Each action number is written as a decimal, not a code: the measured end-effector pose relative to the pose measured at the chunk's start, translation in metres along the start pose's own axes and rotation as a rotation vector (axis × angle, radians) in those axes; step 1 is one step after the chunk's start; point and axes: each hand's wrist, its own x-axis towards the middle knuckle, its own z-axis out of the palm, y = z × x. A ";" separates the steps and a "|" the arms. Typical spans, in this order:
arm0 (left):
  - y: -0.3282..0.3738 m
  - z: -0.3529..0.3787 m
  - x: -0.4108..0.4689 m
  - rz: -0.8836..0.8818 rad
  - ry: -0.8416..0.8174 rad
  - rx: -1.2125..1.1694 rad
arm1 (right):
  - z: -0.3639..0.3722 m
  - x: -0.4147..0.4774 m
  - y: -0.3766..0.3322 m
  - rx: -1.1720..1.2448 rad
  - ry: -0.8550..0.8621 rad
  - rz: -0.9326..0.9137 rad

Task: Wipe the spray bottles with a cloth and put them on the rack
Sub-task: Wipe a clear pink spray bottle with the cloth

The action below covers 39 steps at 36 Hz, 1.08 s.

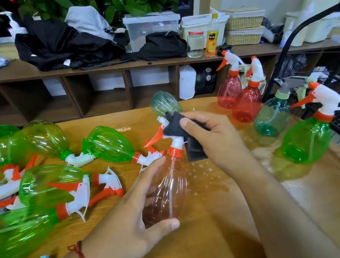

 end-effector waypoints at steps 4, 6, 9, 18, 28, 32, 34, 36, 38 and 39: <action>-0.002 0.000 0.000 -0.013 0.012 -0.040 | -0.022 -0.004 -0.006 0.005 -0.117 0.106; -0.003 0.000 0.000 -0.019 0.007 -0.049 | -0.037 -0.007 -0.007 -0.097 -0.128 0.147; -0.001 0.000 0.001 0.015 -0.009 0.005 | -0.041 -0.008 -0.009 -0.062 -0.032 0.073; -0.002 0.000 0.000 -0.023 -0.001 -0.042 | -0.016 -0.004 -0.008 -0.076 -0.045 0.091; -0.003 -0.001 0.001 -0.009 -0.006 -0.035 | -0.030 -0.002 -0.003 0.016 0.157 0.034; -0.002 0.000 0.001 0.005 -0.013 -0.006 | -0.004 -0.005 0.000 0.038 0.066 0.020; -0.002 -0.001 0.001 0.005 -0.006 -0.011 | -0.001 -0.006 0.000 -0.054 0.045 0.019; -0.003 -0.001 0.001 0.004 -0.005 -0.008 | -0.005 -0.005 -0.002 -0.093 0.029 0.037; -0.004 -0.003 0.001 -0.006 -0.013 -0.016 | -0.009 -0.006 -0.003 -0.078 0.004 0.058; -0.005 -0.004 0.001 -0.008 -0.016 -0.023 | -0.010 -0.006 -0.003 -0.077 -0.005 0.070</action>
